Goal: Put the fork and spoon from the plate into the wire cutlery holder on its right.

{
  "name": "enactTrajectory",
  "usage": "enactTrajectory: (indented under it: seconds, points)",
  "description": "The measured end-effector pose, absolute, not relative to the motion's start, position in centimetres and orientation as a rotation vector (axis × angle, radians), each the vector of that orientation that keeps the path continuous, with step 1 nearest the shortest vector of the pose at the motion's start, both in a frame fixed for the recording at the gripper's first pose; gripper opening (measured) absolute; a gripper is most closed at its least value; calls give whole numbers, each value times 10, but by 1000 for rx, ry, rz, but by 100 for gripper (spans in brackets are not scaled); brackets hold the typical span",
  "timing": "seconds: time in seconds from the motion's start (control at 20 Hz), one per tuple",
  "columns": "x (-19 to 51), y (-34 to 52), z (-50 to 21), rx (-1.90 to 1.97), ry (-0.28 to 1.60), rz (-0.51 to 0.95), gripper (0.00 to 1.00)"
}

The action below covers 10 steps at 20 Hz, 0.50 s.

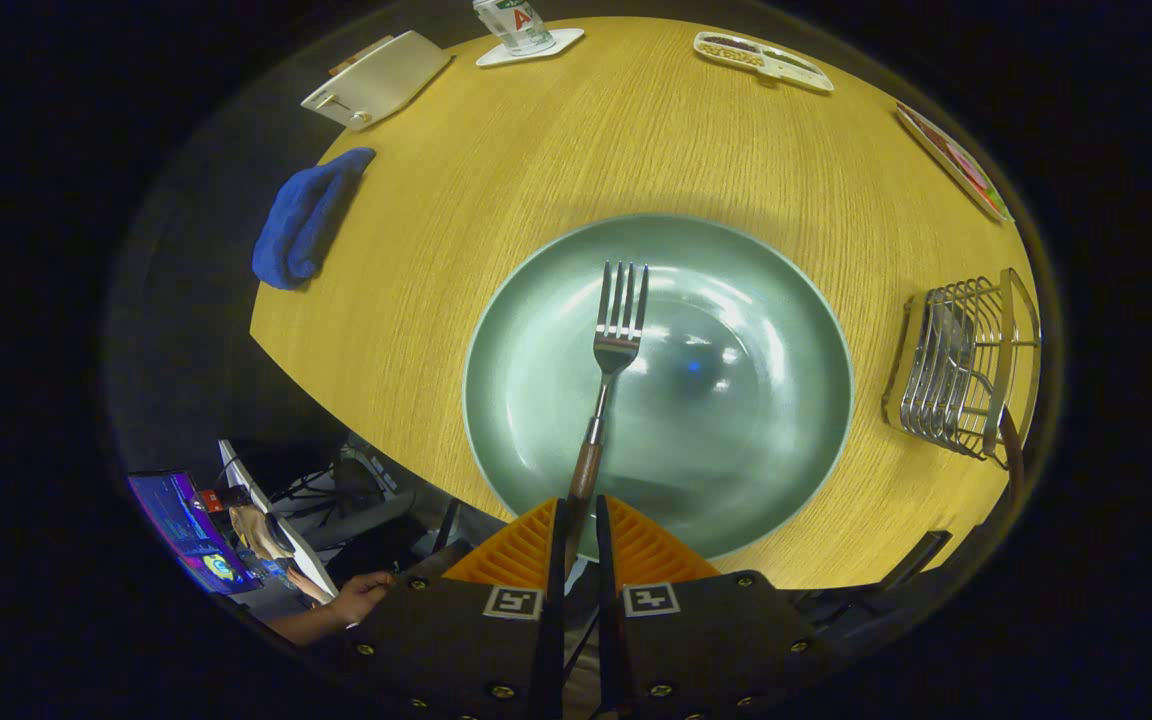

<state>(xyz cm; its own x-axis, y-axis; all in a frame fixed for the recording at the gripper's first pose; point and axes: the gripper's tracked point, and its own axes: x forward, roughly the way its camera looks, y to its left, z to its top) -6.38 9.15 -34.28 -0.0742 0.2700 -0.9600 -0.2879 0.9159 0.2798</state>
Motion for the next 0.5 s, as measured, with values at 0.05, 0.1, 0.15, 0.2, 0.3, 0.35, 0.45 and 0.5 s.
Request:
enactTrajectory:
  seconds: [0.05, 0.1, 0.15, 0.2, 0.3, 0.35, 0.45, 0.5]
  points:
    - [-65, 94, -346, -10, 1588, 459, 15]
    - [-66, 97, -346, 5, 1592, 462, 15]
    - [-66, 99, -349, 5, 1596, 458, 15]
    - [-66, 99, -352, 1, 1601, 456, 21]
    - [-68, 100, -357, -8, 1612, 453, 21]
    - [-69, 100, -358, -8, 1620, 453, 21]
    - [-72, 99, -360, -14, 1629, 455, 21]
    - [-74, 97, -359, -31, 1635, 462, 21]
